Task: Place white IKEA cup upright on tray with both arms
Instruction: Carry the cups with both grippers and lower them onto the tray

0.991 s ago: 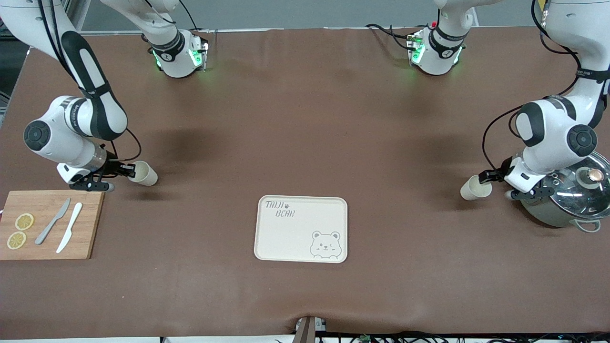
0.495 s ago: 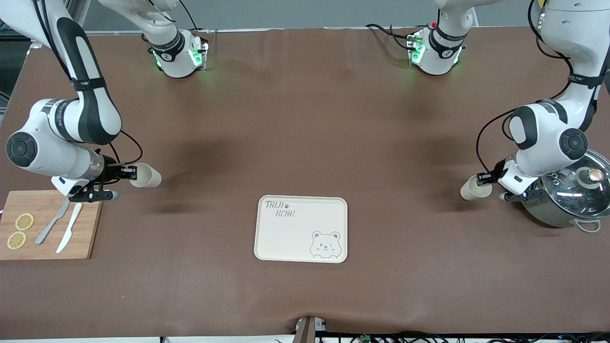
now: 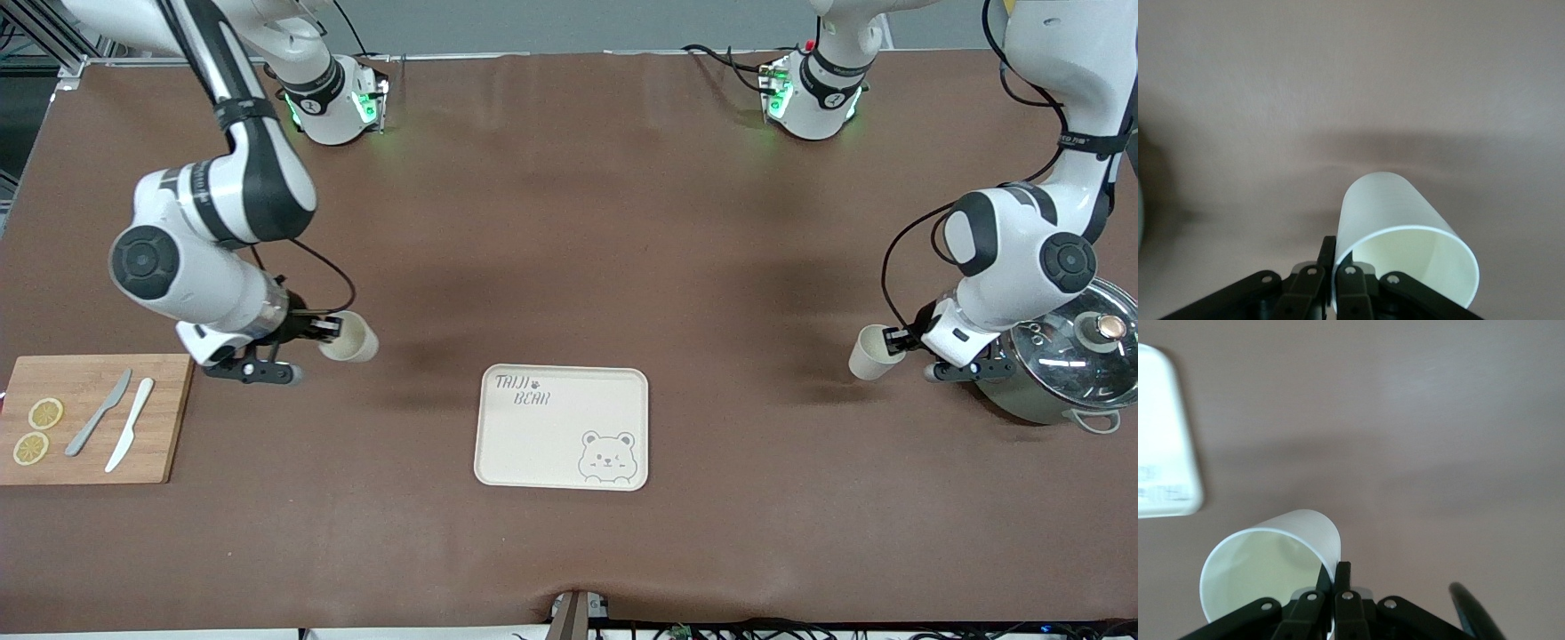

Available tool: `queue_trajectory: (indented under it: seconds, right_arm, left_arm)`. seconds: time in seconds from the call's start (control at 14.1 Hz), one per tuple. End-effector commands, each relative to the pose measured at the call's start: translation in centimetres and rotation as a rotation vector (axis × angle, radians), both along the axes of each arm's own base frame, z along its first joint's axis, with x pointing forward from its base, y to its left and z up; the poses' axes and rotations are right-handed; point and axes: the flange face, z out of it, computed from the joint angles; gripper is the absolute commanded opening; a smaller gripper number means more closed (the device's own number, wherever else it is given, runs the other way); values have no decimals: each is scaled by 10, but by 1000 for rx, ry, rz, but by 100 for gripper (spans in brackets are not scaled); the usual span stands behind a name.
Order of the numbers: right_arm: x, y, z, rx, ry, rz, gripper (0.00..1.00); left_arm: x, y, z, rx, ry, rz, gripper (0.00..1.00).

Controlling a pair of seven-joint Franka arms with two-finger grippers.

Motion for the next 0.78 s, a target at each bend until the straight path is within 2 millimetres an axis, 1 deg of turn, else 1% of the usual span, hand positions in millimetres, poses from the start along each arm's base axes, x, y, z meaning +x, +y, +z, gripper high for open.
queue_trajectory:
  seconds: [0.0, 0.07, 0.14, 0.21, 0.28, 0.35, 0.42, 0.5, 0.57, 0.64, 0.71]
  right_arm:
    - [14, 63, -9, 36, 31, -111, 0]
    - [14, 93, -13, 33, 33, -136, 0]
    - [12, 125, -22, 24, 39, -172, 0]
    - [12, 147, -30, 17, 43, -216, 0]
    - [12, 162, -42, 5, 52, -246, 0]
    - [12, 180, -51, 2, 51, -258, 0]
    - [11, 203, -61, -5, 49, -262, 0]
    - [13, 218, -67, -1, 40, -282, 0]
    - [18, 222, -76, 8, 27, -308, 0]
    - [19, 228, -82, 21, 6, -308, 0]
    - [20, 232, -88, 30, -15, -304, 0]
  left_arm:
    - [14, -18, 33, -24, 2, 30, 0]
    - [21, -28, 42, -32, 14, 53, 0]
    - [29, -42, 54, -41, 26, 71, 0]
    - [37, -52, 61, -51, 46, 95, 0]
    - [44, -69, 69, -62, 56, 117, 0]
    - [51, -89, 76, -70, 66, 150, 0]
    - [58, -110, 78, -76, 74, 207, 0]
    - [64, -138, 77, -81, 81, 238, 0]
    - [71, -163, 76, -87, 81, 269, 0]
    - [77, -188, 76, -96, 78, 307, 0]
    - [86, -206, 76, -105, 73, 346, 0]
